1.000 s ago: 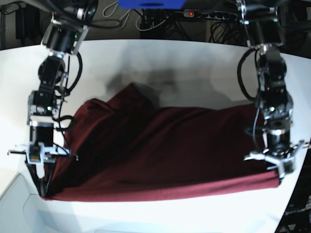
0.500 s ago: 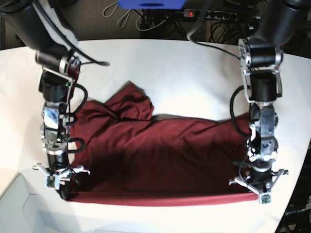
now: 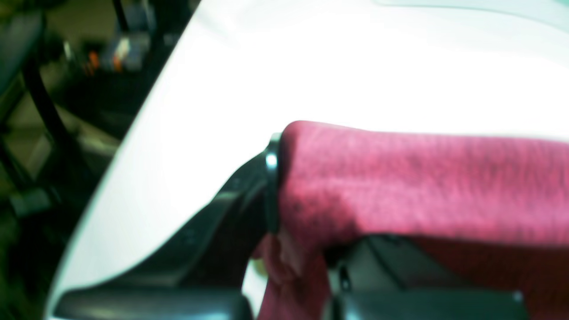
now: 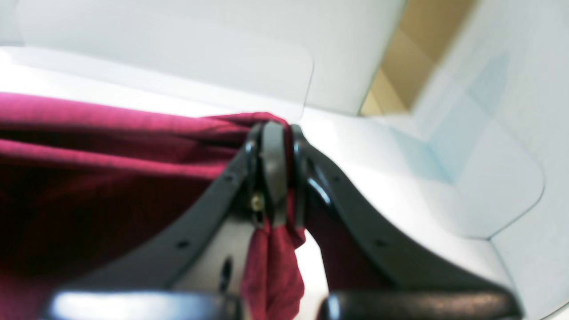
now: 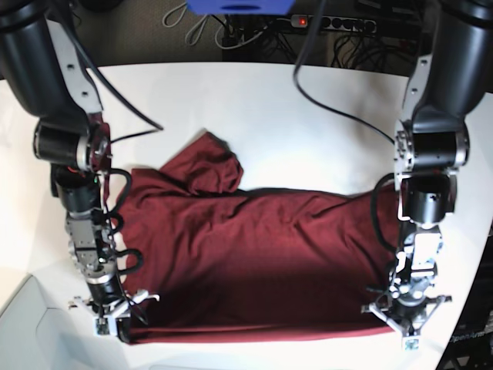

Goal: Layout the t-shirt on the table in an organized manner, then fold the t-shirt properly
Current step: 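Release the shirt with both grippers and raise the right gripper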

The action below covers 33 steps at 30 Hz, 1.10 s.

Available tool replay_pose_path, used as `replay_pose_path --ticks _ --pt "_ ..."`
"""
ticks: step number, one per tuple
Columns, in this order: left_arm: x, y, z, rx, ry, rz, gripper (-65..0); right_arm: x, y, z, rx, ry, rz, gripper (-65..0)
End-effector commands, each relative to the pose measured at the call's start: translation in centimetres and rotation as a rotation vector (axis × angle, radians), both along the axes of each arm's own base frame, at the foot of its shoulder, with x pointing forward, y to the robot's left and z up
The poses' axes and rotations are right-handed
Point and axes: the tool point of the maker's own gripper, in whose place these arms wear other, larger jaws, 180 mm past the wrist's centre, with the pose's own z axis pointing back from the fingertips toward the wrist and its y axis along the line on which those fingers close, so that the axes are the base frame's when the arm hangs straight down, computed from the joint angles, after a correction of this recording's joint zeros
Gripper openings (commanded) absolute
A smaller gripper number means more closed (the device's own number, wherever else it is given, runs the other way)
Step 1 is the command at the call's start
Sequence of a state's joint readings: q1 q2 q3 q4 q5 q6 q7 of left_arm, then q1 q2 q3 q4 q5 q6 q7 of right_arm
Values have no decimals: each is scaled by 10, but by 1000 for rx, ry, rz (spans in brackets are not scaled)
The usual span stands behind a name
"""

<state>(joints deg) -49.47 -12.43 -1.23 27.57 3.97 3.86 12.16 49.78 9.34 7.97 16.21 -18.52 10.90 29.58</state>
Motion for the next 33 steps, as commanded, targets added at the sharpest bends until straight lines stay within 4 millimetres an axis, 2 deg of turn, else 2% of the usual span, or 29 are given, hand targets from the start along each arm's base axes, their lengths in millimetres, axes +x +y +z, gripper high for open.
replay_pose_path --ticks 1,3,5,7,12,14,19,22,23,26,28,33 --pt "15 9 43 51 -89 6 -645 11 -11 32 -6 -65 -34 -650" --pt "19 -1 47 106 -83 -37 -644 17 -11 35 -22 -33 -36 -650" --pt "24 -7 53 143 -84 -64 -643 18 -13 29 -30 13 -43 -648" --pt "27 -13 58 168 -87 -85 -610 20 -13 27 -30 40 -48 -593" --pt "29 -12 56 195 -63 -88 -332 25 -13 33 -30 53 -54 -319" --pt "27 -8 51 192 -47 -77 -275 25 -16 36 -33 49 -58 -259" --pt "31 -10 60 195 -93 -88 -266 24 -26 45 -42 21 -74 -279" --pt "31 -8 62 204 -106 -89 -265 13 -29 21 -52 59 -79 -281" --pt "29 1 63 212 -105 -78 -265 8 -32 15 -61 66 -83 -281" --pt "28 7 65 216 -106 -69 -256 -12 -47 0 -108 87 -108 -281" --pt "28 9 64 215 -97 -65 -204 -27 -50 -6 -140 88 -114 -281" --pt "26 7 57 207 -61 -59 0 -84 -40 -10 -222 48 -102 -281"
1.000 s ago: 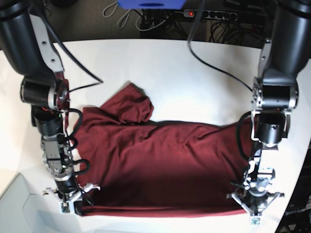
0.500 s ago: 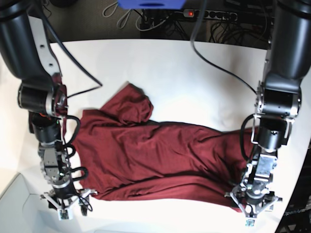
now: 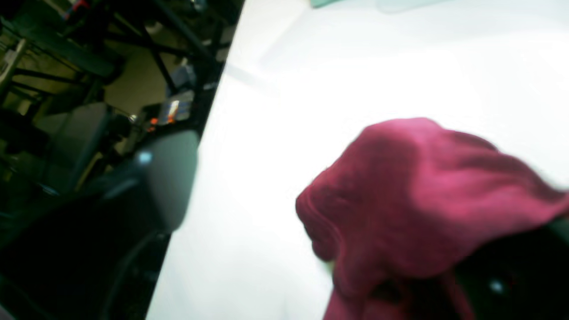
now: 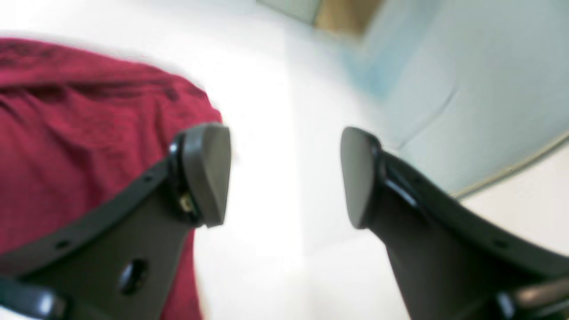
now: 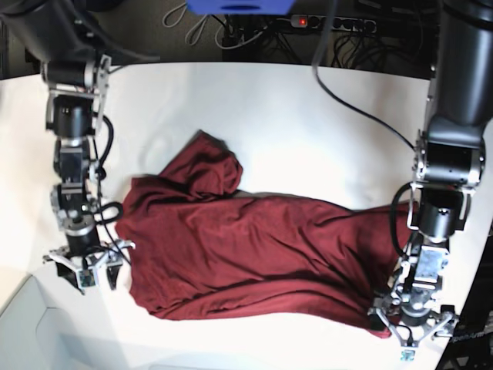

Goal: Layout the t-shirt on the table in an organized manner, then fold the t-shirt properly
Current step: 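Release the shirt with both grippers and raise the right gripper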

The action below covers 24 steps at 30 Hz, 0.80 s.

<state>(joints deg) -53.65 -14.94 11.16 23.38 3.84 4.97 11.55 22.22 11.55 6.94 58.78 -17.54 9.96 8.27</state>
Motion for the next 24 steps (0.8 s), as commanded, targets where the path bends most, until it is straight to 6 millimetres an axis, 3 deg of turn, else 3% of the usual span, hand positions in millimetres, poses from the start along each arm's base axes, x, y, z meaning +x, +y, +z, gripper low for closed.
replay_pose_path --ticks 1,5,7,9,14,21,24 --pt "16 0 41 9 -96 -10 0 -6 0 20 -20 -65 10 -281" --pt "17 -5 44 5 -101 -26 0 -56 19 10 -39 -56 36 -281" --pt "22 -19 48 -30 -107 -62 0 -85 19 4 -45 -44 28 -281" --pt "30 -30 61 -143 -133 -60 0 -106 19 -1 -39 -33 15 -281" --pt "39 -28 73 -438 -178 20 0 -157 7 -11 -23 1 -59 -281" --pt "40 -37 70 -891 -145 121 0 -188 -5 -16 -16 29 -124 -281" --pt "38 -42 65 -913 -118 117 0 -192 -11 -13 -22 26 -141 -281"
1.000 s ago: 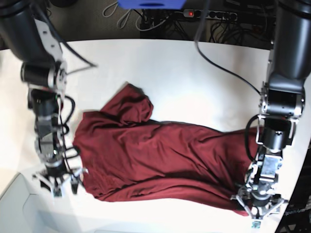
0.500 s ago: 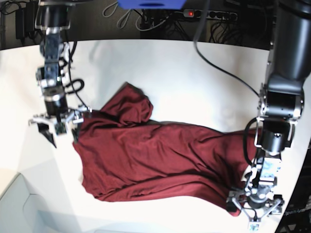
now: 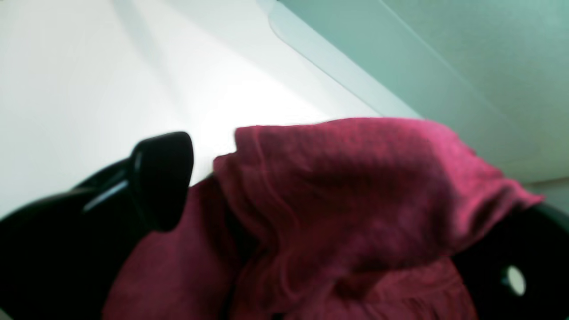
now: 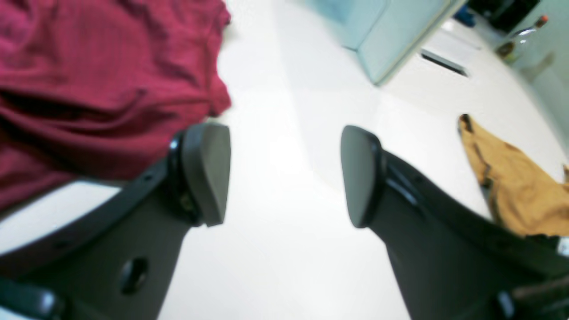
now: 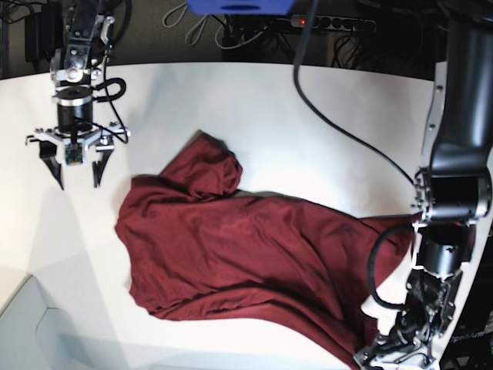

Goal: Layout the t-shirt on the table in an organized manner, then fold the t-shirt properly
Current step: 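Release the shirt with both grippers and raise the right gripper, then push the bunched shirt corner inward with the left gripper, then lift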

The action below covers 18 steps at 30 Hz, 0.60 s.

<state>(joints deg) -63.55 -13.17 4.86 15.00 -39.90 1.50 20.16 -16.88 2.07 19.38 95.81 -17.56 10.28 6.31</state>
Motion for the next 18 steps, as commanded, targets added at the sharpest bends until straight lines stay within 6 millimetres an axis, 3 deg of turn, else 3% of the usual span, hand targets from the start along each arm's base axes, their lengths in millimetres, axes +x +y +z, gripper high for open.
replay_pose_path --ticks 1,6,9,11,15,18 --pt "15 -1 40 20 -85 -8 0 0 -2 12 -15 -41 1 -281" --pt "13 -9 31 237 -37 -93 0 -1 0 10 -13 -36 7 -281" --pt "11 -7 25 277 -9 -105 0 -1 3 9 -7 -32 15 -281" --pt "11 -6 24 255 -10 -96 0 -2 7 6 9 -31 8 -281" --pt "0 -6 0 134 59 -76 0 -3 9 4 21 -28 2 -281" --pt "-19 -13 -33 -27 190 -77 0 -4 8 4 23 -28 -3 -281"
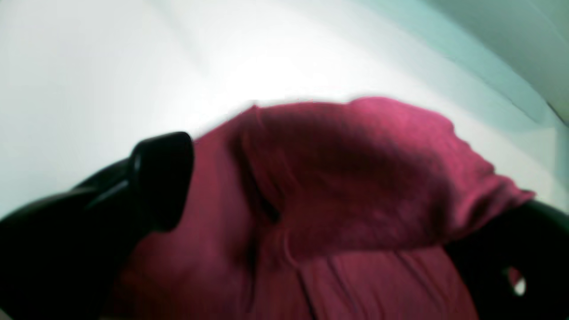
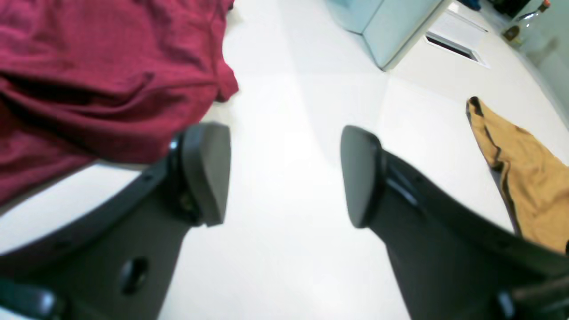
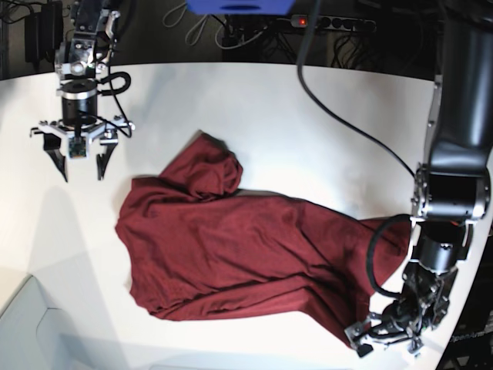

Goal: Layout the t-shirt on the table in an organized manner, then fold the t-shirt properly
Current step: 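Push the bunched shirt corner inward with the left gripper, then lift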

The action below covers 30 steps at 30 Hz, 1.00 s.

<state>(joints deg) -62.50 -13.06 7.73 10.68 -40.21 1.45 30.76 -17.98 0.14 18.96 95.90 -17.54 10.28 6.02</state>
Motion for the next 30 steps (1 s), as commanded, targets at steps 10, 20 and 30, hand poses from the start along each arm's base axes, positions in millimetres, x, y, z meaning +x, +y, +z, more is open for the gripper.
replay_pose_path --ticks 10,20,30 --pt "20 -2 46 -265 -165 107 0 5 -2 16 -15 -56 3 -281" --pt "-14 7 -21 -199 20 197 0 8 -3 19 -18 -65 4 -281" --pt "-22 21 -19 -72 -30 187 0 8 -1 18 -16 -64 10 -281"
